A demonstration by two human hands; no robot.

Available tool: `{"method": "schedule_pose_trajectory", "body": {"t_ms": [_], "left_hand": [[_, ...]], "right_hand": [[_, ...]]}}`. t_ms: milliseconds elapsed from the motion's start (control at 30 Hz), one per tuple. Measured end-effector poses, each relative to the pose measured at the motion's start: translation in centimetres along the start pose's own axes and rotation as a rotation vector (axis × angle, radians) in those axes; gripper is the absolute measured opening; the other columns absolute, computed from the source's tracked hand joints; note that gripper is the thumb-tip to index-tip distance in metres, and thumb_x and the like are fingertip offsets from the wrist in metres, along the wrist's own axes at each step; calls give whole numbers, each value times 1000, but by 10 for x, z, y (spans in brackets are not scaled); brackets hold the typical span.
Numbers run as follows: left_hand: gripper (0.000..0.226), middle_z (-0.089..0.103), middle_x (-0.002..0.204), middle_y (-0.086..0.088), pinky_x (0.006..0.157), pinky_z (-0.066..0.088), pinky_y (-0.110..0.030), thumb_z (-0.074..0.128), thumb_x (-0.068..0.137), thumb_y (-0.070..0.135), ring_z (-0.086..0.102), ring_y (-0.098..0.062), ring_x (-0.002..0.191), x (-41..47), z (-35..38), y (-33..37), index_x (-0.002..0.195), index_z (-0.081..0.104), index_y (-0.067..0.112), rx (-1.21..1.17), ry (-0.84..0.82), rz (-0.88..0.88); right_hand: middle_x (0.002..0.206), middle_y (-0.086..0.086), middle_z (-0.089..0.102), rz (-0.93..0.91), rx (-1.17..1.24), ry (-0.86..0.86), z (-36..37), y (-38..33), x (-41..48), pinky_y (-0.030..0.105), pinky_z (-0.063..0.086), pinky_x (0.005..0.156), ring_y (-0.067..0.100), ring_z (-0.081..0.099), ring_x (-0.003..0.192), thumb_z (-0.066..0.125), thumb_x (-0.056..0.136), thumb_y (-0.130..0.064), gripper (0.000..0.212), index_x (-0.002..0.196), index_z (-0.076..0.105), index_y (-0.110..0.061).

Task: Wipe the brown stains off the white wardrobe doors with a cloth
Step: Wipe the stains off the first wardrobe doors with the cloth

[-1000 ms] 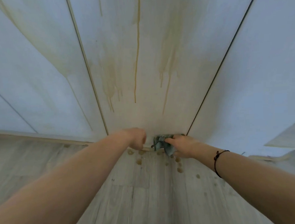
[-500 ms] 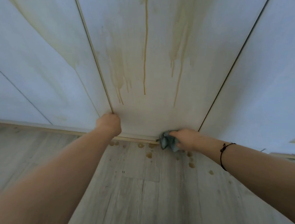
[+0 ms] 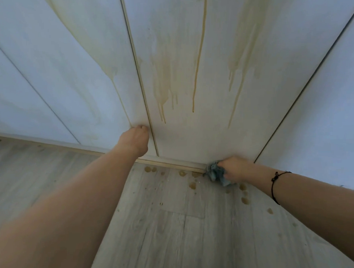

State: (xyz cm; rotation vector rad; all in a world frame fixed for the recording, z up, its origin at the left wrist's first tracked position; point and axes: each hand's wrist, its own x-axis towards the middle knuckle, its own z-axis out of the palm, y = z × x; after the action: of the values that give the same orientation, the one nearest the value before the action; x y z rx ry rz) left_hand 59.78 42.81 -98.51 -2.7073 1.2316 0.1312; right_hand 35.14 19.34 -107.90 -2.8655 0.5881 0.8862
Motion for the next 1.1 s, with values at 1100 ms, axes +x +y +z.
{"method": "schedule_pose_trajectory", "body": {"t_ms": [1100], "left_hand": [[29, 57, 121, -17, 89, 52, -43, 51, 92, 5, 59, -34, 109, -1, 5, -17, 121, 50, 4, -155, -40, 42]], "right_hand": [[126, 16, 59, -141, 199, 219, -53, -129, 45, 38, 52, 93, 31, 58, 113, 51, 96, -18, 37, 131, 56, -6]]}}
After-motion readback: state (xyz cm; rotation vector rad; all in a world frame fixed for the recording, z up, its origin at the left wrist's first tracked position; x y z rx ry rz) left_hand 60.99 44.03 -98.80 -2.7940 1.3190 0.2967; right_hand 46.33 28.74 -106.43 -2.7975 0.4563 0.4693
